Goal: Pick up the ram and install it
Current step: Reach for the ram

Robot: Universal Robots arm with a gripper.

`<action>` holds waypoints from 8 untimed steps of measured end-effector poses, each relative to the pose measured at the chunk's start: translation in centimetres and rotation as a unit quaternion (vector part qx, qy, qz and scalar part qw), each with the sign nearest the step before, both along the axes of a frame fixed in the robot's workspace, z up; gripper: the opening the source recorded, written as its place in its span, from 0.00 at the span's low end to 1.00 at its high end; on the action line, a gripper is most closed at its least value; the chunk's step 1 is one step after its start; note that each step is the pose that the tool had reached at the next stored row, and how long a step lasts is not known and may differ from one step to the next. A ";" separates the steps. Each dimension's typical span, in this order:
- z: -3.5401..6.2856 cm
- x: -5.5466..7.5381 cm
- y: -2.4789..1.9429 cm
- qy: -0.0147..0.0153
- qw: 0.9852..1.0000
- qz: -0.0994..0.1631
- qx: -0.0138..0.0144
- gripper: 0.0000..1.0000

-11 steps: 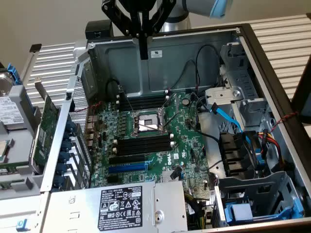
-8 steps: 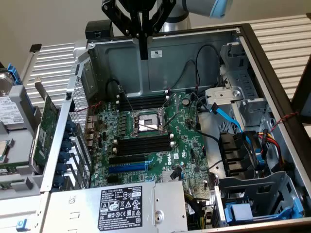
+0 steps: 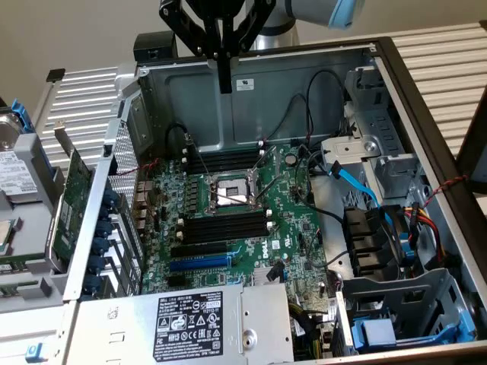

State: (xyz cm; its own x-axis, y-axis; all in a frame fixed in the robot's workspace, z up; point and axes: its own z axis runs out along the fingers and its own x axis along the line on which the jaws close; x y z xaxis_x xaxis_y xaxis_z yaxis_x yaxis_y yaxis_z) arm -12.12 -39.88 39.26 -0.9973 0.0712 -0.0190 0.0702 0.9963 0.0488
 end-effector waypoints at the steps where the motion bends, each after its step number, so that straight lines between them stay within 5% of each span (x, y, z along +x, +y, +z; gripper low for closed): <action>1: 0.00 0.0 0.00 0.000 1.000 0.000 0.000 0.11; 8: 0.00 -1.8 0.00 0.000 1.000 0.000 0.000 0.11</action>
